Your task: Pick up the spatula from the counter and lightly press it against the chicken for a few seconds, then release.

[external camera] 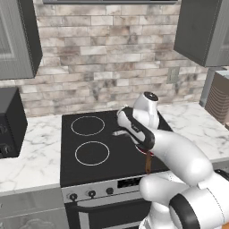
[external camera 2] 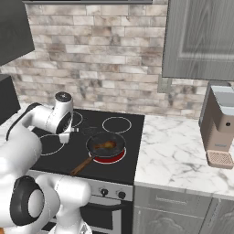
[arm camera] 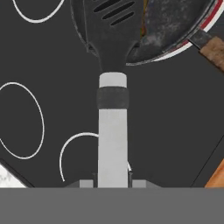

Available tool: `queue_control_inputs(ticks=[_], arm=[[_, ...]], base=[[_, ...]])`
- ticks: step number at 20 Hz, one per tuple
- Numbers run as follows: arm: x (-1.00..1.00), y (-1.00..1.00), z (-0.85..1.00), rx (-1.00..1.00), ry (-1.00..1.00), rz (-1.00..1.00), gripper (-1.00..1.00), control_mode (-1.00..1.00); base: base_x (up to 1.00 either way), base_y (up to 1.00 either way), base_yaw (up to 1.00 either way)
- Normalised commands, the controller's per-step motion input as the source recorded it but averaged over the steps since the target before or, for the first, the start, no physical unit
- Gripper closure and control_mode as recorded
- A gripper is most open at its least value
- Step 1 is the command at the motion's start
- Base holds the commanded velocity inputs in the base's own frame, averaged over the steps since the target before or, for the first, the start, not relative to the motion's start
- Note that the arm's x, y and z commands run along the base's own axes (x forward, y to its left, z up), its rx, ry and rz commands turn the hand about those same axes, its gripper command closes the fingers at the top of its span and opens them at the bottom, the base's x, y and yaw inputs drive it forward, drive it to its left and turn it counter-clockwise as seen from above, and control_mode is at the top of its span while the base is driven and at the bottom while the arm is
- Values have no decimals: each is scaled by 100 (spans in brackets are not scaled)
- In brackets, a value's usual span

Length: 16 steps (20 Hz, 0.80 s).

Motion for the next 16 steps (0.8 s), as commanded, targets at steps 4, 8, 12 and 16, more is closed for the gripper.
queue_control_inputs(ticks=[4, 8, 12, 16], arm=[[0, -16, 0, 8, 6, -1, 100, -100], [0, -12, 0, 2, 1, 0, 100, -100], [0, -16, 0, 0, 0, -1, 100, -100], [0, -16, -1, 0, 1, -1, 100, -100]], base=[[0, 0, 0], [0, 0, 0], [0, 0, 0], [0, 0, 0]])
